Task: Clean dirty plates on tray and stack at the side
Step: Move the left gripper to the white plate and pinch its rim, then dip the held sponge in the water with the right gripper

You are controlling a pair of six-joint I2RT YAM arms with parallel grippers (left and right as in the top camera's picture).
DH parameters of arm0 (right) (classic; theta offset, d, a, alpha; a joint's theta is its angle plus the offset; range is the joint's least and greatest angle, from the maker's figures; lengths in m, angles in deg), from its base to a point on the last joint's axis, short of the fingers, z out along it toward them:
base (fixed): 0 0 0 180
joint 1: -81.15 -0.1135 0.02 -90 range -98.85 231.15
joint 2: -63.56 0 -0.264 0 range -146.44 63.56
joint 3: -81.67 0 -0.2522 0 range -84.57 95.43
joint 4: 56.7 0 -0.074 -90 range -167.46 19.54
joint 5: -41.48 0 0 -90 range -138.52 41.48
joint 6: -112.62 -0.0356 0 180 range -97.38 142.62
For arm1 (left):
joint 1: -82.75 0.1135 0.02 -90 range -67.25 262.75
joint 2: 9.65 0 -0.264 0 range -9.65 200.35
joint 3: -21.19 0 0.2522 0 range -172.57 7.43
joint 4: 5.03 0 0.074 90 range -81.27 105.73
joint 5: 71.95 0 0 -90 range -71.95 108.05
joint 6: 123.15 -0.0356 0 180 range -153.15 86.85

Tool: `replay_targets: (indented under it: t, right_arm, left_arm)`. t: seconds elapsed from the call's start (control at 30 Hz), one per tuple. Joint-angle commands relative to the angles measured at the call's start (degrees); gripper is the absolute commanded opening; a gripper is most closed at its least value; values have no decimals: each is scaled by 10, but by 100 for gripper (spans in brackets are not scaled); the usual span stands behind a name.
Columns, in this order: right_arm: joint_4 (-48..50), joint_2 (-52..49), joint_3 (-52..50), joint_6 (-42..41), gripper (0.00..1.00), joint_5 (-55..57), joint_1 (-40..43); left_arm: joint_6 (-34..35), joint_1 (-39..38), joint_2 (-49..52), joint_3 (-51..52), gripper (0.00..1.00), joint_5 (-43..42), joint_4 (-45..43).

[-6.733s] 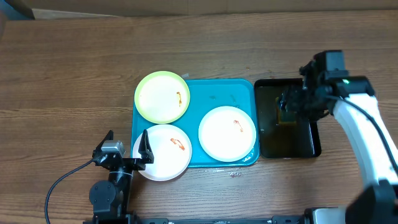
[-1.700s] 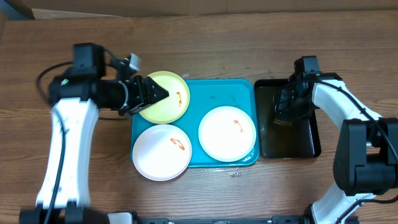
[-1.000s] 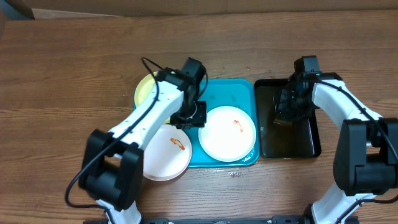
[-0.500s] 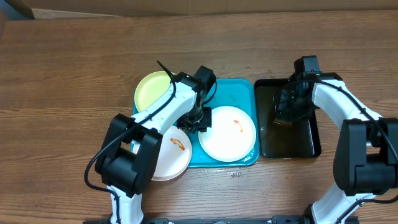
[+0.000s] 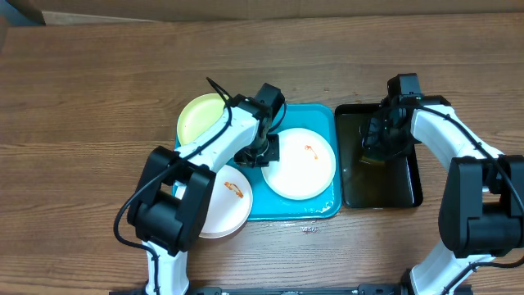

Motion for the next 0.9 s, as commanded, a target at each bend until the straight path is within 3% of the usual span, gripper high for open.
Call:
replay_targets:
  t: [0.0, 0.1, 0.13, 0.37, 0.4, 0.53, 0.67, 0.7, 0.73, 0.77, 0.8, 0.87]
  right_arm:
    - [0, 0, 1, -1, 59, 0, 0]
    - [0, 0, 1, -1, 59, 0, 0]
    - [0, 0, 1, -1, 59, 0, 0]
    - [-11, 0, 1, -1, 62, 0, 0]
    - [-13, 0, 1, -1, 60, 0, 0]
    - [-20, 0, 1, -1, 21, 0, 0]
    - [-38, 0, 1, -1, 19, 0, 0]
    - [-41, 0, 1, -1, 20, 0, 0]
    - [-42, 0, 1, -1, 30, 0, 0]
    - [-40, 0, 2, -1, 51, 0, 0]
    - [-36, 0, 3, -1, 62, 0, 0]
    - [-30, 0, 10, -1, 68, 4, 0]
  left_arm:
    - [10, 17, 9, -9, 8, 24, -14]
    - [-5, 21, 9, -10, 26, 24, -20]
    - [-10, 23, 9, -11, 27, 22, -18]
    - [-25, 23, 9, -17, 24, -37, 3]
    - [-25, 22, 9, -17, 23, -42, 5]
    - [-25, 23, 9, -17, 22, -43, 7]
    - [-25, 23, 9, -17, 23, -43, 5]
    - [-25, 23, 9, -17, 23, -43, 4]
    - [-25, 23, 9, -17, 24, -43, 3]
    - [-25, 23, 9, -17, 25, -43, 1]
    - [-25, 23, 9, -17, 25, -43, 0]
    - [-25, 23, 9, -17, 26, -43, -2]
